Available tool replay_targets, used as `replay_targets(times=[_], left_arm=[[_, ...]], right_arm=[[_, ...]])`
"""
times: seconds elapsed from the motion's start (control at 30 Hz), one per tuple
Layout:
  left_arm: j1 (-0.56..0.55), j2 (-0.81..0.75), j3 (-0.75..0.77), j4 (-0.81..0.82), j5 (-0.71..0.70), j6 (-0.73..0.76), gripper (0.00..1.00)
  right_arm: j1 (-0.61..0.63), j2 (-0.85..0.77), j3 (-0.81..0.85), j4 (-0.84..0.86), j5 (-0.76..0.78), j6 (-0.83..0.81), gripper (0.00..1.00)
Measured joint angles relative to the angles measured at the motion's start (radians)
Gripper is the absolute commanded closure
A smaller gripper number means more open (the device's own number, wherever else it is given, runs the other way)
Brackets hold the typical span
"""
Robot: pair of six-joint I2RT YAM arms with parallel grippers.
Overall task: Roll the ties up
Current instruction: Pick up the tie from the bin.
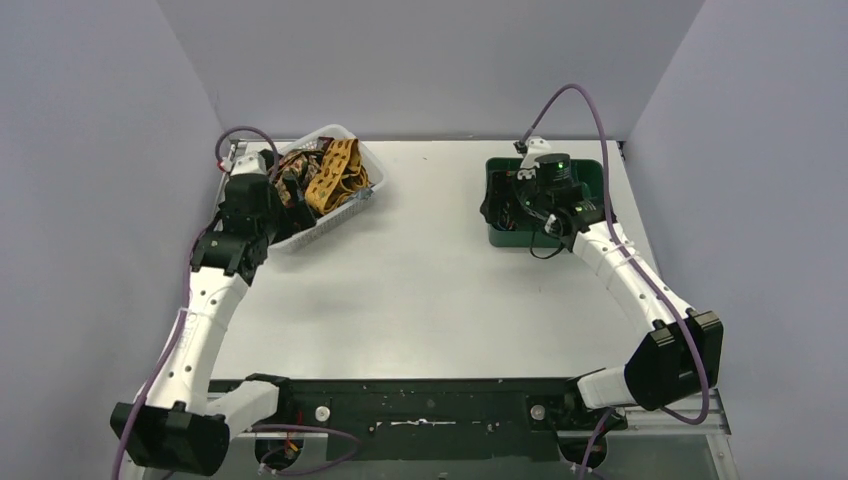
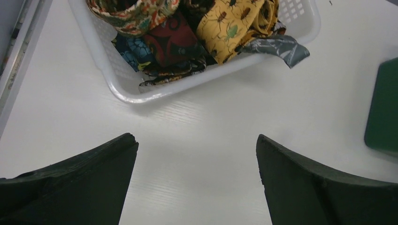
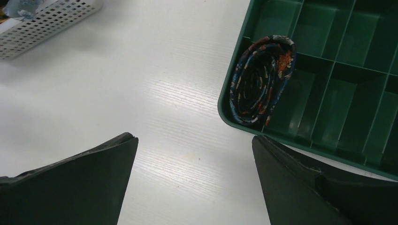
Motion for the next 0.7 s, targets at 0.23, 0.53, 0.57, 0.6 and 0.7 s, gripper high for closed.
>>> replay_targets(times=[0.23,0.53,0.57,0.6,0.7], left_arm=[[0.23,0.227,0.129,0.069,0.252,0.02,0.23],[0.248,0.48,0.261,0.112,0.34,0.084,0.33],[0.248,0.506,0.289,0.107,0.34,0.095,0.31],[0.249,0.523,0.309,0.105,0.337,0.103,0.28],[0.255,0.547,0.345,0.114,0.32,0.128,0.2]], right_arm=[[0.015,0.002,0.0,0.002,-0.037,0.016,0.0],[0.029,0.045,0.0,0.006,-0.053,0.023,0.0],[0.029,0.049,0.0,0.006,-0.053,0.023,0.0],[0.029,0.054,0.0,0.005,-0.054,0.022,0.0],[0.029,0.066,0.002,0.004,-0.055,0.022,0.0]])
